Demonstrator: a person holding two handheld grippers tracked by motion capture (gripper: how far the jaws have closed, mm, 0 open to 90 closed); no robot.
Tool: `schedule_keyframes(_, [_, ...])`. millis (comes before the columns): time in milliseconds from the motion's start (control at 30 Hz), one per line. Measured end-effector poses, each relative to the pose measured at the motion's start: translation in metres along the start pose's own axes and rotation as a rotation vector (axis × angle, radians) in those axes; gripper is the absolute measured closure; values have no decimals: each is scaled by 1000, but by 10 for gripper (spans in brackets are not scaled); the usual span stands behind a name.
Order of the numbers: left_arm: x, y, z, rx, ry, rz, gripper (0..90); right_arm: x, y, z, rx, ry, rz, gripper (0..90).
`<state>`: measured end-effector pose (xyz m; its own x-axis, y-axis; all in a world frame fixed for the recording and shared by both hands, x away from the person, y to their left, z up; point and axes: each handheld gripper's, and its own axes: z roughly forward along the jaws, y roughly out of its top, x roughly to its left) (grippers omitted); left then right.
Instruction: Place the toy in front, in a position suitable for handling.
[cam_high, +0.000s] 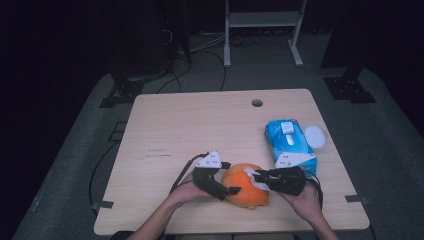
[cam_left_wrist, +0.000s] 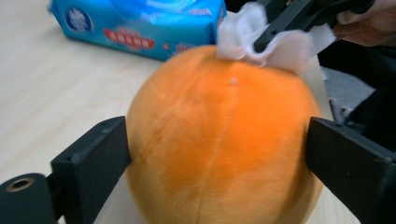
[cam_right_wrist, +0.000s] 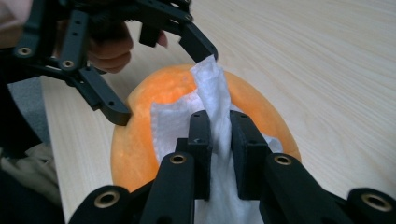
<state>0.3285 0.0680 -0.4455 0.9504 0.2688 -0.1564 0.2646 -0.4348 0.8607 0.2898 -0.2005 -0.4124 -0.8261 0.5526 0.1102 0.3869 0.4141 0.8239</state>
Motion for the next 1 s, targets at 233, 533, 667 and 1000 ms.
schedule_keyframes(233, [-3,-1,-1,-16,10,50,265,1,3,-1,-4,-14,-5,784])
schedule_keyframes(533, [-26,10,-3,-46,100,308,322,18,17,-6,-100,-49,-46,784])
schedule_keyframes(667, [-24,9,-4,-43,98,298,307,34,21,6,-79,-75,-108,782])
schedule_keyframes(1000, [-10,7,-6,-56,90,167,116,2,2,0,2,-100,-21,783])
